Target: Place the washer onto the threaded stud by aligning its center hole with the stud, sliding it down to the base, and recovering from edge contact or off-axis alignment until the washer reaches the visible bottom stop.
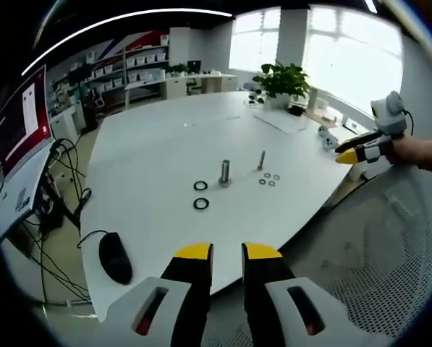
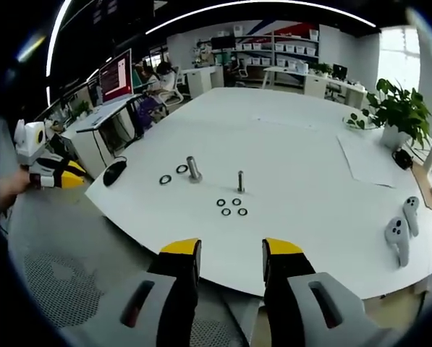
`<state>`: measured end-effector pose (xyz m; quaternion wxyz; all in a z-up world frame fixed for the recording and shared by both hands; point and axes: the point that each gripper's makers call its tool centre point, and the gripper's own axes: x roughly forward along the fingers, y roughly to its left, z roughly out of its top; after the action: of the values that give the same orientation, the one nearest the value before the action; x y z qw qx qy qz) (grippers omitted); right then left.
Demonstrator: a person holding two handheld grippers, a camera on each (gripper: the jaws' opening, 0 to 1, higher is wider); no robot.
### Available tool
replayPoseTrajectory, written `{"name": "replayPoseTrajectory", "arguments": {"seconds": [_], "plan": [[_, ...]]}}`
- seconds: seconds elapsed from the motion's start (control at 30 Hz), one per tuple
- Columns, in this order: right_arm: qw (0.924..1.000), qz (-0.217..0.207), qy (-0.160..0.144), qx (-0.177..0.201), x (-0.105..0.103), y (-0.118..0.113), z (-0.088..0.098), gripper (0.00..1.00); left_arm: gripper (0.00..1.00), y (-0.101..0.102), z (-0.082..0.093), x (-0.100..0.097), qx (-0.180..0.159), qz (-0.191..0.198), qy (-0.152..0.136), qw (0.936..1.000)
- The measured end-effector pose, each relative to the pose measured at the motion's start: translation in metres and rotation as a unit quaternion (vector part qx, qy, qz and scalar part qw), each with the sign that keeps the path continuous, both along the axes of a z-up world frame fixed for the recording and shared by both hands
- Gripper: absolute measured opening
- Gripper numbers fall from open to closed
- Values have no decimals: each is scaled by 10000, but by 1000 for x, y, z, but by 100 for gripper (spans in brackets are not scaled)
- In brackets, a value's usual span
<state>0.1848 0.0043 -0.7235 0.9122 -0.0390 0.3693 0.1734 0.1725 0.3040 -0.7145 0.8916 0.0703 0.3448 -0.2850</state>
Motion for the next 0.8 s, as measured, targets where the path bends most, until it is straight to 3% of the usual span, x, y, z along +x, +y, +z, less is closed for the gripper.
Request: {"name": "replayPoseTrajectory", "arguments": {"seconds": [0.8], "plan": [[10000, -48, -23, 31, 0, -3, 1, 36, 13, 0, -2, -1, 70, 16, 49, 10000]]}}
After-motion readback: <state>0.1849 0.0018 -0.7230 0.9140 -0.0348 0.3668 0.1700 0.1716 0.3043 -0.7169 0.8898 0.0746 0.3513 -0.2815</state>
